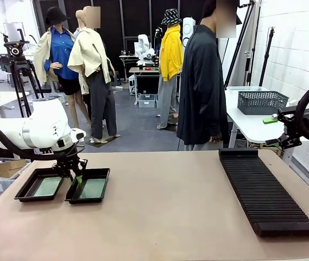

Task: Inspect and transfer BCBs to ESD trays.
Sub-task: Pick up the ESD tray and place it on the left side of the table.

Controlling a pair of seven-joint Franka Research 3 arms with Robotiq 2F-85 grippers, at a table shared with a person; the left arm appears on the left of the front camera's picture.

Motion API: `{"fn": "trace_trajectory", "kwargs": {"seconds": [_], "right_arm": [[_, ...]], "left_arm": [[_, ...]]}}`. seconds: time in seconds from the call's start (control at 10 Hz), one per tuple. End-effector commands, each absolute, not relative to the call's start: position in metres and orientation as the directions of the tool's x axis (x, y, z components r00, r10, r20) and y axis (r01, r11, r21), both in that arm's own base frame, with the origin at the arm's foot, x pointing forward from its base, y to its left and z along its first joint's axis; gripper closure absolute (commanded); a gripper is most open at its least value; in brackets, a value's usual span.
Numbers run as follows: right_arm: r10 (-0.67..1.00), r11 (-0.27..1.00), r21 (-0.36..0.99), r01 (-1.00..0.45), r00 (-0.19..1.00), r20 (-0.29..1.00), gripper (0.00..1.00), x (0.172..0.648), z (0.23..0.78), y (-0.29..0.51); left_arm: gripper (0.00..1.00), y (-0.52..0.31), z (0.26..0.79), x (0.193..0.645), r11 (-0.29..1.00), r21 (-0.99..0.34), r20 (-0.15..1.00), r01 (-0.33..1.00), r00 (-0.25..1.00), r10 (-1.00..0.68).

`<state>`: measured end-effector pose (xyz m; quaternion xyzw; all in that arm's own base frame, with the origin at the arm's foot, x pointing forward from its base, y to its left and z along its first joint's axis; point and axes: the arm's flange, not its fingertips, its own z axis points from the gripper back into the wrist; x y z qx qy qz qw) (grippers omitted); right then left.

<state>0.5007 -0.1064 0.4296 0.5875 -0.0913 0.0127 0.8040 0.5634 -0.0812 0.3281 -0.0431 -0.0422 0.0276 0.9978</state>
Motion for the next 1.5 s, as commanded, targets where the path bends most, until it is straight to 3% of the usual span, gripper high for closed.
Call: {"fn": "trace_trajectory", "kwargs": {"seconds": [0.0,1.4], "right_arm": [[-0.087,0.318,0.940,-0.125,0.983,0.161,0.00,0.5003,0.4302,-0.1056],[-0.087,0.318,0.940,-0.125,0.983,0.161,0.00,0.5003,0.4302,-0.1056]], "left_arm": [[0.00,-0.0783,0.3357,0.5639,0.996,-0.081,0.075,-0.035,0.996,0.041],[0.00,-0.0818,0.3411,0.5620,0.995,-0.089,0.078,-0.049,0.995,0.056]]}}
